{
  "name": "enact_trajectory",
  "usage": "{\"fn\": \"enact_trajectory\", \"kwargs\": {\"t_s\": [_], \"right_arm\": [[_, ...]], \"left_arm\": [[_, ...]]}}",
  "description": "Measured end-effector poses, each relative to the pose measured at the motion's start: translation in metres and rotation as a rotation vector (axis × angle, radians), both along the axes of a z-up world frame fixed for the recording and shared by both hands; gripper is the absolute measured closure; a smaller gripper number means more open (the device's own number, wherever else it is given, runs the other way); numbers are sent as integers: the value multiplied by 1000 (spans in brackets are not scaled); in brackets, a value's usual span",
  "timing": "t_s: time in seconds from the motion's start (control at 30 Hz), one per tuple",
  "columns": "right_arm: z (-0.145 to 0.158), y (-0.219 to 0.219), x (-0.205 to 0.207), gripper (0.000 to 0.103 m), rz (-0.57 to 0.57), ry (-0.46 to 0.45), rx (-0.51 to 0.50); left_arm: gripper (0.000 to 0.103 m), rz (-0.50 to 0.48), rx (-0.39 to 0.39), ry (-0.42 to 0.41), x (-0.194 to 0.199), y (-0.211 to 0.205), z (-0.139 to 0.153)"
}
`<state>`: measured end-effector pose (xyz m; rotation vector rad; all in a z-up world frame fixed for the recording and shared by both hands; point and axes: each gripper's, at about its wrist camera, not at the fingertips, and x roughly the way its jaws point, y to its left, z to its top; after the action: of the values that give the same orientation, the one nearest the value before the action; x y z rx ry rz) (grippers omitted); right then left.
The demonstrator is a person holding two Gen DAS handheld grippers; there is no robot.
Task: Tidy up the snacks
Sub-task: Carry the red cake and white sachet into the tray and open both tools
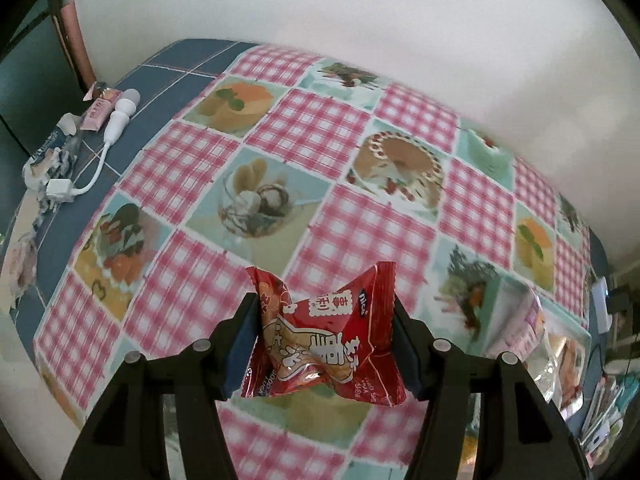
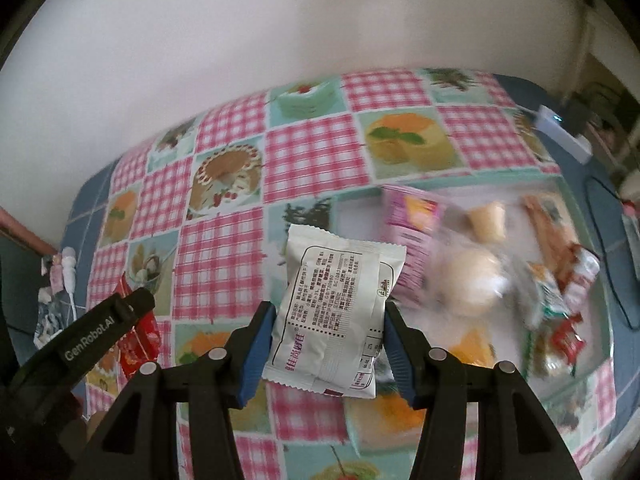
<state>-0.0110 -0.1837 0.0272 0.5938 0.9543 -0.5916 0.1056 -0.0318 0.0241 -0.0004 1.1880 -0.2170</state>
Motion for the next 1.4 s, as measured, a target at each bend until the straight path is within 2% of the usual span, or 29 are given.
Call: {"fn": "enact_trajectory", "kwargs": {"t_s": [0.17,0.67,0.9,1.1,1.4], "right_arm": [[1,-9,-37,47,-76,-28,18],[-3,-82,-114,47,-293,-58,31],[-1,-100,-138,46,-357,-80,58],[1,-113,-159,46,-410,-103,81],[-8,-126,-169,46,-450,-79,114]], "left_arm": [[40,-37,2,-24,-31,-14,11],[40,-284,-21,-92,-89,-87,19],[40,-423,-44,-119,-123,-122,23],[40,-501,-50,-127,-141,-141,22],[39,-547,-76,-108,-146,-157,13]]}}
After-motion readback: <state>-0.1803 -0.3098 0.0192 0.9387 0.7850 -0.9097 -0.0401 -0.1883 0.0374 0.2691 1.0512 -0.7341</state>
